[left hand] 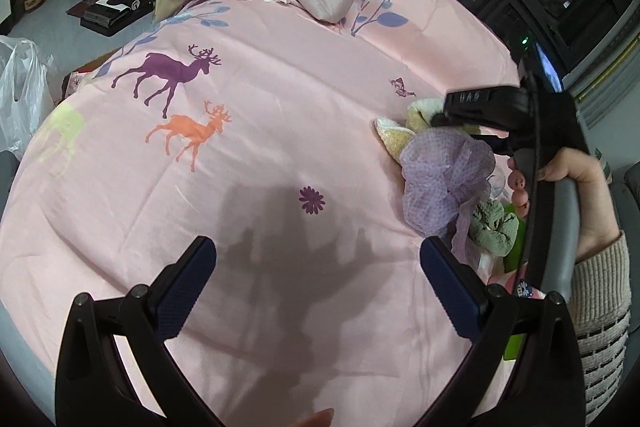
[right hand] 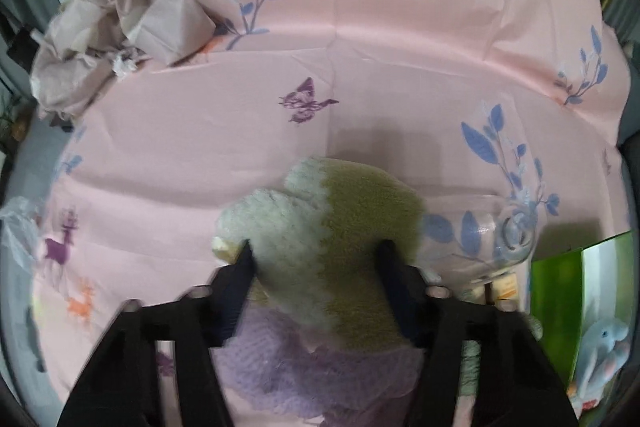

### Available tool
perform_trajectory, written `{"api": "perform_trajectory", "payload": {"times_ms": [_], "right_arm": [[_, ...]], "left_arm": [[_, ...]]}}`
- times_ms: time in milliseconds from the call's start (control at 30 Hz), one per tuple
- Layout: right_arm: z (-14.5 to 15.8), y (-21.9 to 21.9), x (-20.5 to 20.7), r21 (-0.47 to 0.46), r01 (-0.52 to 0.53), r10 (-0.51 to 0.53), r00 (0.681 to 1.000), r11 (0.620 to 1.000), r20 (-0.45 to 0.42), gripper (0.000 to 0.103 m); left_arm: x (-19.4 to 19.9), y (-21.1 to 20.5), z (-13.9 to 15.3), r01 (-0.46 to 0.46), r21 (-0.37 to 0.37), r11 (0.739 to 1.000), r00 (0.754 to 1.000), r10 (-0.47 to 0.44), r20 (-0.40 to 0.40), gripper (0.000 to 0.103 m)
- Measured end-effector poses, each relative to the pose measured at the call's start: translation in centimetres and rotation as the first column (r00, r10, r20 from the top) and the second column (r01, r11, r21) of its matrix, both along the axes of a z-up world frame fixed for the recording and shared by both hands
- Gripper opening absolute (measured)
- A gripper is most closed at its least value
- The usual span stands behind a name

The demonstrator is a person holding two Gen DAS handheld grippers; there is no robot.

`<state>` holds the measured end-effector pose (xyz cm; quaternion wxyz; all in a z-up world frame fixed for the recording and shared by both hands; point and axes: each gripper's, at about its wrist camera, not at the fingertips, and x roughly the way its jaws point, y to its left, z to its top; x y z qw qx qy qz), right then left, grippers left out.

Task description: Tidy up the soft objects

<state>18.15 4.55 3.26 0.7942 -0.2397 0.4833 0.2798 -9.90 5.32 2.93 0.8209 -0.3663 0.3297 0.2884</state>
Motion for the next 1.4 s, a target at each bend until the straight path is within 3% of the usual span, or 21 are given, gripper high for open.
{"api": "perform_trajectory", "payload": {"times_ms": [67, 133, 200, 433, 567, 767, 900, 967, 1100, 1233, 1400], "right_arm": [[0.4, -0.1, 0.0, -0.011, -0.005, 0.006, 0.999, 1.0, 0.045, 0.018], [1.0, -0.6, 0.2, 0.043, -0.019, 0.019, 1.0, 0.999, -0.009, 0.014], [2.0, -1.3, 0.3, 0.092, -0.027, 0.029, 0.999, 0.995, -0.024, 0.014], [9.8, -4.6, -1.8, 0.313, -0.094, 0.069, 0.994, 0.945, 0.089, 0.014], [14.6, -6.3, -4.0, 0.379, -0.155, 0.092, 0.979, 0.912, 0.181, 0.014], [18.3, -9.8, -8.3, 0.412, -0.25, 0.153, 0.955, 0.876, 0.254, 0.014], [17.7, -11.6, -11.4, 0.358, -0.304, 0.199, 0.933, 0.883, 0.302, 0.014], [16.3, -12.1, -12.7, 0.329, -0.335, 0.248, 0.928, 0.883, 0.279, 0.014], [12.5, -12.8, -14.3, 0.273, -0.355, 0.311, 0.931, 0.894, 0.193, 0.014], [8.2, -13.2, -14.7, 0.308, -0.357, 0.372, 0.928, 0.882, 0.009, 0.014], [2.3, -12.5, -14.8, 0.28, -0.305, 0.356, 0.922, 0.91, -0.153, 0.014]], "left_arm": [[0.0, -0.1, 0.1, 0.0, 0.002, 1.0, 1.0, 0.0, 0.003, 0.101], [0.1, -0.2, 0.1, 0.008, 0.005, 1.0, 1.0, -0.008, 0.004, 0.101], [0.2, -0.3, 0.1, 0.014, 0.009, 1.0, 1.0, -0.013, 0.0, 0.101], [0.3, -0.4, 0.2, 0.017, 0.016, 1.0, 1.0, -0.017, -0.005, 0.101], [0.3, -0.5, 0.2, 0.021, 0.027, 0.999, 1.0, -0.02, -0.013, 0.101], [0.2, -0.5, 0.2, 0.018, 0.033, 0.999, 1.0, -0.017, -0.02, 0.101], [0.2, -0.6, 0.1, 0.008, 0.048, 0.999, 0.999, -0.006, -0.043, 0.101], [0.1, -0.6, 0.0, 0.007, 0.053, 0.999, 0.998, -0.005, -0.055, 0.101], [0.0, -0.6, -0.1, 0.013, 0.052, 0.999, 0.998, -0.009, -0.068, 0.101], [-0.2, -0.6, -0.1, 0.008, 0.054, 0.999, 0.997, -0.003, -0.08, 0.101], [-0.4, -0.3, -0.2, 0.005, 0.041, 0.999, 0.997, -0.002, -0.081, 0.102]]}}
